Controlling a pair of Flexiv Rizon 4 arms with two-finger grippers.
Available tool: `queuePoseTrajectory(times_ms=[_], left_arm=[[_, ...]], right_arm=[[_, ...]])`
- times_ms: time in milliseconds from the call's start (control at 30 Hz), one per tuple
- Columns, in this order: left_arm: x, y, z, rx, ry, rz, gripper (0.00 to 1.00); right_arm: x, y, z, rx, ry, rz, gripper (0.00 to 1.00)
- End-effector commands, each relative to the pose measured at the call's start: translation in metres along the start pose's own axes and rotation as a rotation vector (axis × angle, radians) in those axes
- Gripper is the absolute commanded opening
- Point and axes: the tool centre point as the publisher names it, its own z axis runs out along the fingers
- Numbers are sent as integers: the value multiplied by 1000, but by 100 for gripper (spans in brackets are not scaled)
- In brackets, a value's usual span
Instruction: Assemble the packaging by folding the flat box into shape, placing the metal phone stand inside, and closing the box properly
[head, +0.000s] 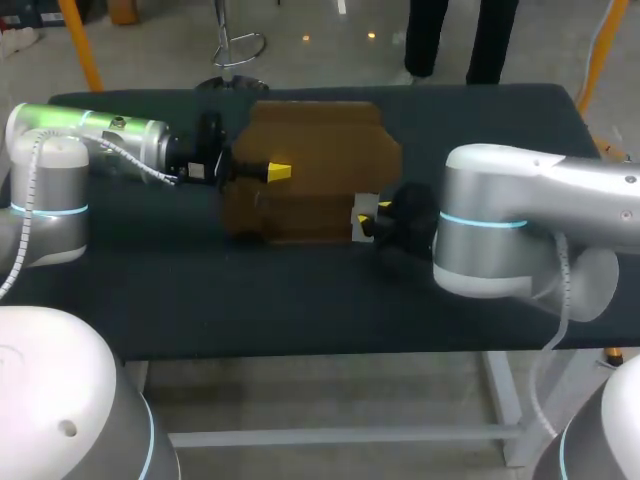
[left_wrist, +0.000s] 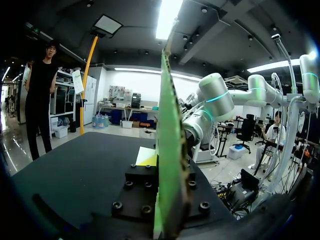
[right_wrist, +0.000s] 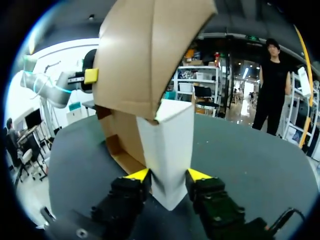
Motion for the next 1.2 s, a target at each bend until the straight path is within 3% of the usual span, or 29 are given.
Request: queuePoseTrajectory(times_ms=[33,300,567,967,1200], left_arm=[[-1,5,-1,1,6,0,0],[-1,5,-1,1,6,0,0],[-1,5,-1,1,6,0,0],[-1,5,-1,1,6,0,0],[-1,5,-1,1,6,0,0]], right_arm=[[3,0,3,-10,-122,11,48],[-1,-1,8,-6,-137,41,44],[-2,0,10,-6,-150,58,29],[-5,2,21,21,-178,79,32],[-6,4,26,41,-206,87,24]])
